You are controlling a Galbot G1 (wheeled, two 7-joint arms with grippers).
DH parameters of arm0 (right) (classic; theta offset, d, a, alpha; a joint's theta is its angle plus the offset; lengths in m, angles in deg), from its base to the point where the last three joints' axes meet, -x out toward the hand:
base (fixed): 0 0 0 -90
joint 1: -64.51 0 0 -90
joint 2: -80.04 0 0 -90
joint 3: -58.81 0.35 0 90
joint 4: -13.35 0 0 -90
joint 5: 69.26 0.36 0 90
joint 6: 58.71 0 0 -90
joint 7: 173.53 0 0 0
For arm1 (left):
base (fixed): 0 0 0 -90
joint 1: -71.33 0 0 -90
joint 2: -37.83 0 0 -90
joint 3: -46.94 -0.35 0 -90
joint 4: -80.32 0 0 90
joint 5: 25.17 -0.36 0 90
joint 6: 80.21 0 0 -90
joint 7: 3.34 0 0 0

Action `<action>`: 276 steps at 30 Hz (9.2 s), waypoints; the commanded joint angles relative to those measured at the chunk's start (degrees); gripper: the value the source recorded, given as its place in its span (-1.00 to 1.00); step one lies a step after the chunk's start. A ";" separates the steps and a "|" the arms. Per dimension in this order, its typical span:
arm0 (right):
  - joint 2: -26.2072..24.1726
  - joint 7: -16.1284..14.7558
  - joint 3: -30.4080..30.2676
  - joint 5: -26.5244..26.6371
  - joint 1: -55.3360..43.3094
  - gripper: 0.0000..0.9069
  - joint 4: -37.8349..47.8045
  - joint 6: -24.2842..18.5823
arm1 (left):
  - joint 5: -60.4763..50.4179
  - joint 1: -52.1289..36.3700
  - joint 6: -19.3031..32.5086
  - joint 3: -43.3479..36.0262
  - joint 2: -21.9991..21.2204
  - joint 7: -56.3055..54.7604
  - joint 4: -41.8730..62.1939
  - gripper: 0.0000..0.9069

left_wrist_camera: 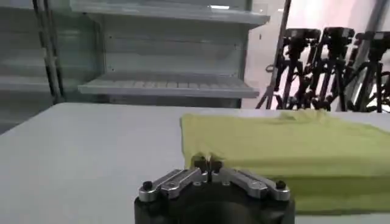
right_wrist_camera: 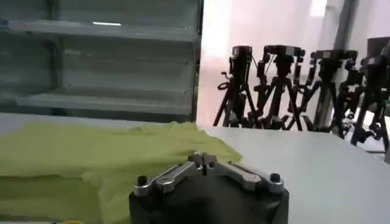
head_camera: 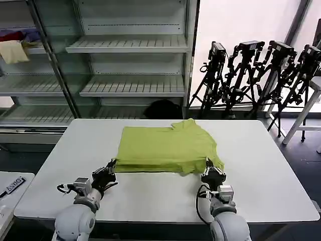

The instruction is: Fold and organize the clothes.

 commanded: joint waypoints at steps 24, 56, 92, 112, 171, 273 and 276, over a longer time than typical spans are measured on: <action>-0.41 -2.92 5.27 -2.68 -2.18 1.00 4.48 0.76 | -8.79 -4.78 3.00 -0.69 -0.37 1.38 5.77 1.00; -2.22 -5.11 10.34 0.30 3.51 -1.00 5.73 0.64 | -9.06 1.70 0.16 -1.12 -0.60 1.79 3.10 0.47; -2.25 -6.81 9.38 -1.20 4.58 -1.00 7.56 1.11 | -9.57 2.41 0.60 -1.12 -0.74 2.49 3.39 -0.98; -2.22 -7.60 9.62 1.66 4.83 1.00 7.49 0.91 | -9.51 2.45 0.95 -1.21 -0.85 3.56 3.10 -0.87; -1.64 -2.22 15.43 19.97 12.88 -0.78 -22.20 9.59 | -0.38 5.09 0.57 -1.19 -0.84 3.83 -11.29 -0.98; -3.43 -9.21 16.33 11.96 15.20 1.00 -9.84 9.79 | -8.59 8.86 0.11 -1.86 0.23 4.08 -6.31 1.00; -3.54 -8.72 16.23 11.91 15.31 1.00 -9.86 9.84 | -8.59 8.79 -1.14 -1.92 0.38 4.11 -6.72 1.00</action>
